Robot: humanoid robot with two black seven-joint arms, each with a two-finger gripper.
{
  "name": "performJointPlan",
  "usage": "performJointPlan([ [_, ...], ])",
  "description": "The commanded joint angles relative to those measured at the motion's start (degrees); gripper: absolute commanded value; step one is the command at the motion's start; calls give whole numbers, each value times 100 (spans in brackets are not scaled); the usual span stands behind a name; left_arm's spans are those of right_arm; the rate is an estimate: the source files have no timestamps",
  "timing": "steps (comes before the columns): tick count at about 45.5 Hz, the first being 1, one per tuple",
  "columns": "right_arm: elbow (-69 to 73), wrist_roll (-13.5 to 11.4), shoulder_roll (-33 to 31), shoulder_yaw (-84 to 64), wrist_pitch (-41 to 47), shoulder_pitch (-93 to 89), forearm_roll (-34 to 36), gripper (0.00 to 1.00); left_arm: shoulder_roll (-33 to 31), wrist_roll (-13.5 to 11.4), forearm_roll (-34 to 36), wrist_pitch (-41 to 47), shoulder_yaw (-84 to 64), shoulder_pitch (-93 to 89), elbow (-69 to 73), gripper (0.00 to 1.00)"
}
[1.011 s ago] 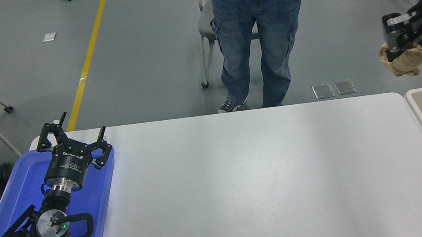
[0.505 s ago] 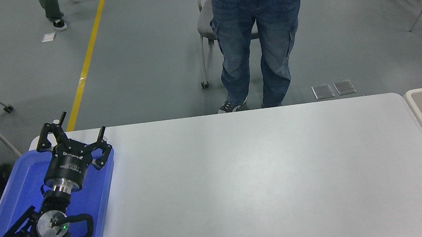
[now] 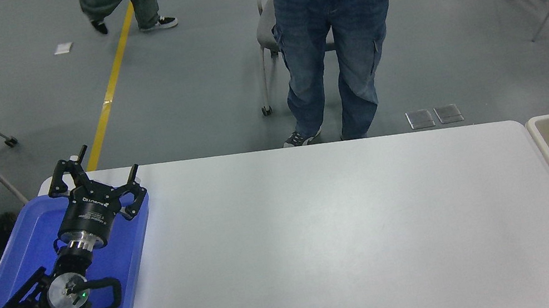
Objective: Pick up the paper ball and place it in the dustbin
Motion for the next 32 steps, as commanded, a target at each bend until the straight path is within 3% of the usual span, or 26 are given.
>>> performJointPlan([
  [1, -1060, 6, -97, 2053, -1056, -2655, -43, 0, 0, 0, -9, 0, 0, -4, 0, 100],
  [21, -2545, 15, 1028, 3599, -2946, -5169, -26, 0, 0, 0, -1, -9, 0, -4, 0, 100],
  [32, -3863, 15, 1739, 4506, -3324, -6321, -35, 0, 0, 0, -1, -9, 0, -4, 0, 100],
])
